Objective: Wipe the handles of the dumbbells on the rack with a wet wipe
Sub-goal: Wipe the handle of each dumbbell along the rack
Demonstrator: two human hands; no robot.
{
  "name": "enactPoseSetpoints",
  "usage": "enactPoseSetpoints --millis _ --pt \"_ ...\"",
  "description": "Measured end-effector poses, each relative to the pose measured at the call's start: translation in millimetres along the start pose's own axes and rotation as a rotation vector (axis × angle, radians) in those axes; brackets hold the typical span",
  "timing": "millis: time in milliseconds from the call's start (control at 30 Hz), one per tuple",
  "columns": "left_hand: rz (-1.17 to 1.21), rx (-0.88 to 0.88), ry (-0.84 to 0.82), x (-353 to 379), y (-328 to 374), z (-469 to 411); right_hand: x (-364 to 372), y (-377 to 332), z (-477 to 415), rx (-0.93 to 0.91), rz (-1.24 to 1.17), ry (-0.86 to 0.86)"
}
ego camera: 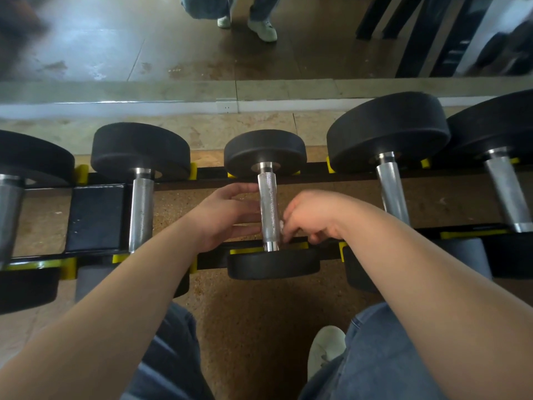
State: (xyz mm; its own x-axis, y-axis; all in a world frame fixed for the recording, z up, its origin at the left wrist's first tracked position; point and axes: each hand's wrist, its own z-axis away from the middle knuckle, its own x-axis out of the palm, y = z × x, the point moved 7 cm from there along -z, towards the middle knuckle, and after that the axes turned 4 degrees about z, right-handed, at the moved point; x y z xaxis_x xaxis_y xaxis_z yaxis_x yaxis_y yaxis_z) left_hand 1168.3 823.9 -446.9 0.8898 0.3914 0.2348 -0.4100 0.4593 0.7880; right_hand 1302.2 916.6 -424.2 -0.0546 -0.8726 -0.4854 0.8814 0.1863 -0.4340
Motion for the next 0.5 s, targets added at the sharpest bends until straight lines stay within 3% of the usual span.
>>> enactPoseSetpoints --millis 100,200,367,500 --pt "-0.021 -0.024 -0.024 1.0 -2.0 -1.1 -15.4 -8.3 -7.8 -0.053 -0.261 0.263" --pt "-0.041 -0.049 -0.019 0.0 -6.2 -3.5 -20.8 -10.0 -16.0 -0.077 -0.486 0.356" --pt "-0.158 -0.143 0.012 -3.7 -14.5 -4.8 -7.4 -4.7 -17.2 -0.013 -0.128 0.119" --pt "-0.221 -0.193 -0.009 0.9 -17.2 -2.1 -4.7 -3.6 -12.6 -0.023 -0.083 0.020"
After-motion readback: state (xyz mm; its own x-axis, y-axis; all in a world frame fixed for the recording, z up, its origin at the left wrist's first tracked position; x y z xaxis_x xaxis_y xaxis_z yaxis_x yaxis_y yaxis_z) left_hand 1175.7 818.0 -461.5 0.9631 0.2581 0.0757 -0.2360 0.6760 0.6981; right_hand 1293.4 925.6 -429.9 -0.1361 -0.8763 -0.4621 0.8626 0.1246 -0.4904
